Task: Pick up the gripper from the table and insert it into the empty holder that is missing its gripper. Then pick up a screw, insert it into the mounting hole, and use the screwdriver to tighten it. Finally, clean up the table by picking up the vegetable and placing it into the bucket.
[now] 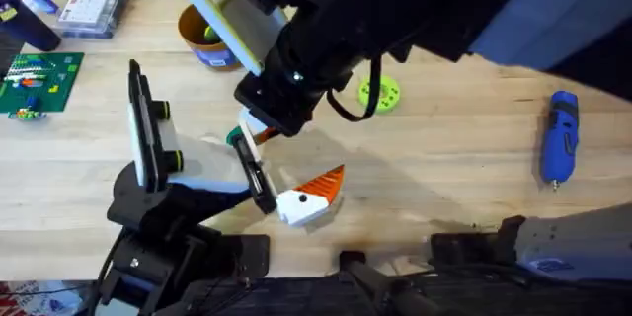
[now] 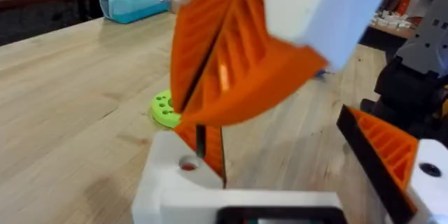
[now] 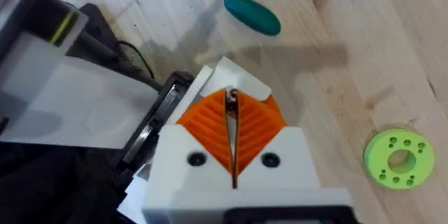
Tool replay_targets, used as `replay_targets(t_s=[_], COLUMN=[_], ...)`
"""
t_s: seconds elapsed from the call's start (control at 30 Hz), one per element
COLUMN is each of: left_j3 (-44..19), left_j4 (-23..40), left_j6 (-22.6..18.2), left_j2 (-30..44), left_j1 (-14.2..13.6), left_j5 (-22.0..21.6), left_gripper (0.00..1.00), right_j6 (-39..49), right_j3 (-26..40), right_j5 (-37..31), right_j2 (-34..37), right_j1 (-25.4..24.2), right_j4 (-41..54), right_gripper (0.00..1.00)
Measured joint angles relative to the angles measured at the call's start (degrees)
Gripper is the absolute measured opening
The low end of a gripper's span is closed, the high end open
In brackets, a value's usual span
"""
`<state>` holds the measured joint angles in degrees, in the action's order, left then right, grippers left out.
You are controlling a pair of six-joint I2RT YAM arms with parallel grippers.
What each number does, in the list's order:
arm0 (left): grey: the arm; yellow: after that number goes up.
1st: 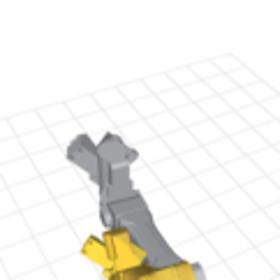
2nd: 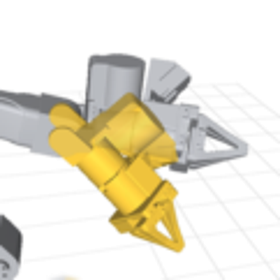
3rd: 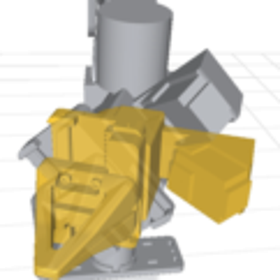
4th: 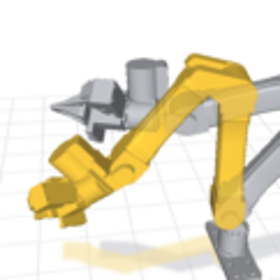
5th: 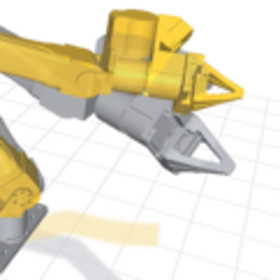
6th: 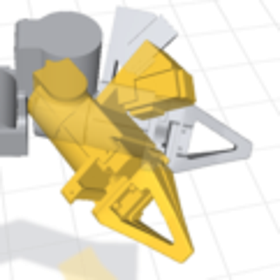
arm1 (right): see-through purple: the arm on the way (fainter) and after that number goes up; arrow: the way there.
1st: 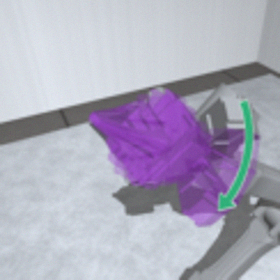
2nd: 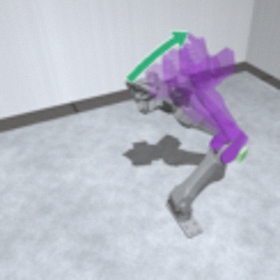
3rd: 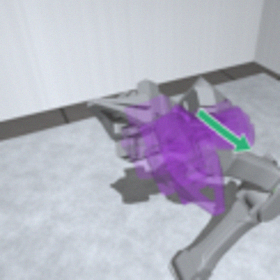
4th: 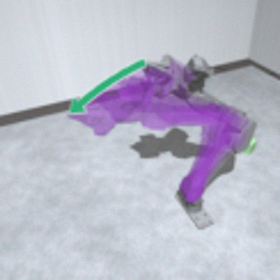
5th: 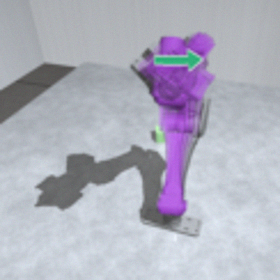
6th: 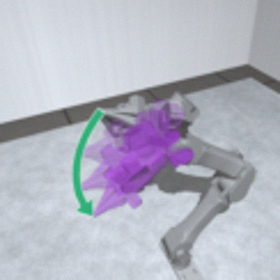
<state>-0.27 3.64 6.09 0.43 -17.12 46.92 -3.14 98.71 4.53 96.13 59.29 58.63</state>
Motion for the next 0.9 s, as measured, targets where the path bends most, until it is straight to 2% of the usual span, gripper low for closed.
replay_targets(t_s=[0.9], left_j3=[0.0], left_j4=[0.0], left_j6=[0.2], left_j2=[0.0], left_j1=[0.0], left_j5=[0.0], left_gripper=[0.987], right_j6=[0.0], right_j3=[-3.2], right_j5=[2.0], right_j2=[0.0], right_j1=[-1.8], right_j4=[-3.0], right_gripper=[0.009])
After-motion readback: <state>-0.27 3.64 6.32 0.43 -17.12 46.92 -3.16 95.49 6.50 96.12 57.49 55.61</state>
